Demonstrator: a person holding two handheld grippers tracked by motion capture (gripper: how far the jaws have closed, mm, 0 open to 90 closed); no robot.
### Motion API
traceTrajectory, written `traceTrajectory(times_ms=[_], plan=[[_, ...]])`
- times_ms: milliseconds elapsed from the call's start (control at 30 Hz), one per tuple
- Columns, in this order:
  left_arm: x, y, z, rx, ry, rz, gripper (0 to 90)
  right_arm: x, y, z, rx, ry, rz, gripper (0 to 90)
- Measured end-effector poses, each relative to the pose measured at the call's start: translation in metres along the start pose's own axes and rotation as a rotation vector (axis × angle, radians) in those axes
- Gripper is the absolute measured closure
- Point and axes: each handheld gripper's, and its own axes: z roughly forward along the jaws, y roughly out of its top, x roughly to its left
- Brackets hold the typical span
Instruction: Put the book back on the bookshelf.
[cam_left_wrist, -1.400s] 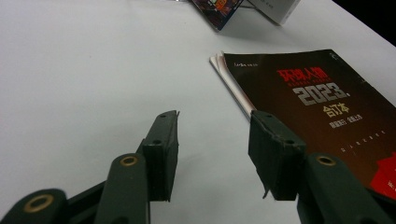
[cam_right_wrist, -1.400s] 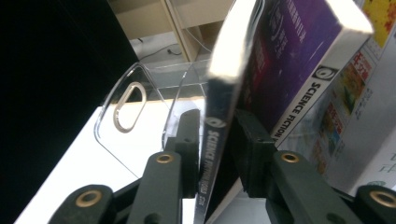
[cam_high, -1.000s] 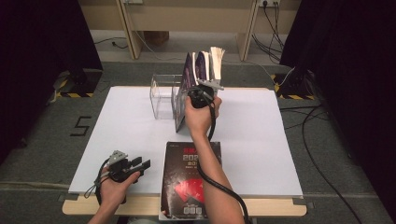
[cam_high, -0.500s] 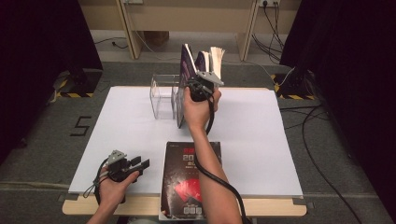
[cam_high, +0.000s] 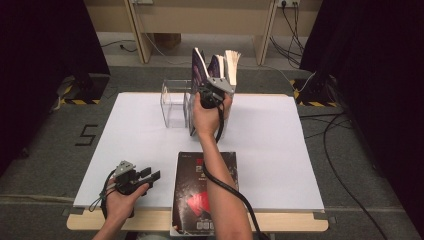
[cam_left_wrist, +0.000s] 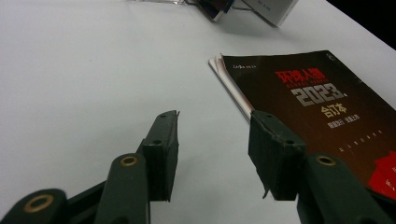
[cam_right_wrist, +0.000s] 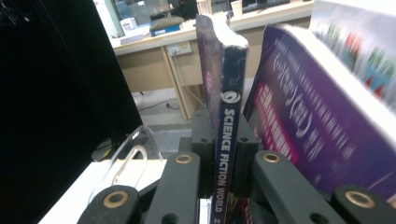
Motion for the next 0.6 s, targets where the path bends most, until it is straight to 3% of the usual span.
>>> traceTrajectory(times_ms=[200, 300, 600], plan=[[0.0, 0.0, 0.0, 0.002, -0.001, 0.001, 52.3, 0.004, -0.004, -0.001, -0.004, -0.011, -0.035, 83.6], [-0.002, -0.001, 0.0, 0.002, -0.002, 0.004, 52.4, 0.005, -0.003, -0.002, 0.025, -0.021, -0.062, 82.2], [-0.003, -0.002, 0.002, 0.01, -0.006, 0.005, 52.3, -0.004, -0.005, -0.01, 0.092, -0.048, -0.059, 78.7]])
